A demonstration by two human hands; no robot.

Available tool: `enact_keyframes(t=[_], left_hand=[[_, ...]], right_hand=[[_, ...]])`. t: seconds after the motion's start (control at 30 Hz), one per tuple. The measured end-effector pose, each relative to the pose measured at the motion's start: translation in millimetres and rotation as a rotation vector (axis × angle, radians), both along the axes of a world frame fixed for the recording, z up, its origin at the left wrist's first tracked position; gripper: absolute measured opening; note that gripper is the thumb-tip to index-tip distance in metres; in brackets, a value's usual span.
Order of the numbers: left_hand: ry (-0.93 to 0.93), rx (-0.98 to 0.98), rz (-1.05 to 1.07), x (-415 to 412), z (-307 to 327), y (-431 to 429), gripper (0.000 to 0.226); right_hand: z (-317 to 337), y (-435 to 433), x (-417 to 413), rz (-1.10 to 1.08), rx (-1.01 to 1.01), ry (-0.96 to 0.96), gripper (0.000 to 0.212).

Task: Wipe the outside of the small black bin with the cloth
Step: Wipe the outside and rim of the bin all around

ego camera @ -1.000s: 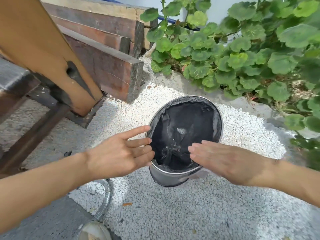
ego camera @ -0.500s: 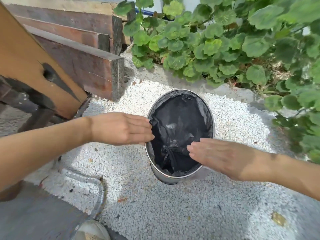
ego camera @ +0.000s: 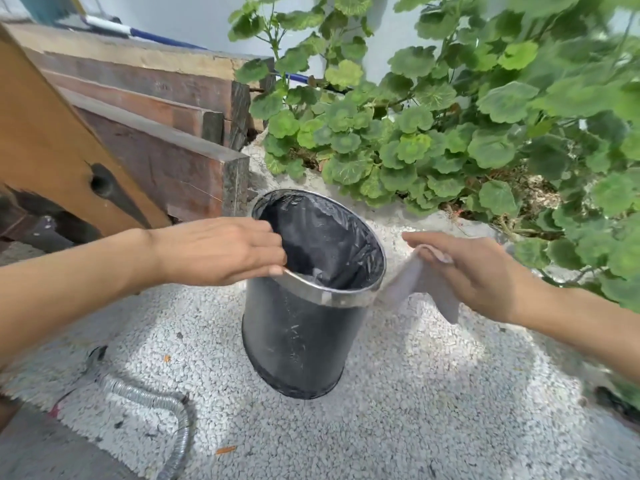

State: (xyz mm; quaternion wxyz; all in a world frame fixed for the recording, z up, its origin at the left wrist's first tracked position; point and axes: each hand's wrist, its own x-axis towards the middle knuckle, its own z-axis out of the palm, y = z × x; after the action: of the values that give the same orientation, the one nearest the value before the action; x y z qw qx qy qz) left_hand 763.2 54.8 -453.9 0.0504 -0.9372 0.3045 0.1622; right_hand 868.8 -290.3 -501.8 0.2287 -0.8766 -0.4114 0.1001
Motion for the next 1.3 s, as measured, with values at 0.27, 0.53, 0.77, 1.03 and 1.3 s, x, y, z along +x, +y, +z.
enact_keyframes(t=[0.27,0.53,0.77,1.03,1.3], left_hand=[[-0.133,-0.229,0.353,16.6,-28.7,32.8,0.050],[-0.309,-0.368,0.457,37.7,-43.9,16.3,0.047],[-0.325,-0.310,0.644,51.8,-61.5,-4.2,0.065],[-0.236,-0.346,0.675,45.3,-65.8,-5.5,0.057],[-0.276,-0.342,0.655,56.9,-65.7,-8.9,0.059]], right_hand=[[-10.5,39.2,39.3,-0.358,0.271,0.545,0.046],[-39.2,70.4,61.3,-0.686,0.501,0.855,0.047],[-64.6,99.4,57.6,-0.766,0.640,0.946,0.042],[-80.4,130.0,61.0,-0.655,0.740,0.942,0.044],[-103.7,131.3,15.6,-0.328,0.644,0.540,0.051]])
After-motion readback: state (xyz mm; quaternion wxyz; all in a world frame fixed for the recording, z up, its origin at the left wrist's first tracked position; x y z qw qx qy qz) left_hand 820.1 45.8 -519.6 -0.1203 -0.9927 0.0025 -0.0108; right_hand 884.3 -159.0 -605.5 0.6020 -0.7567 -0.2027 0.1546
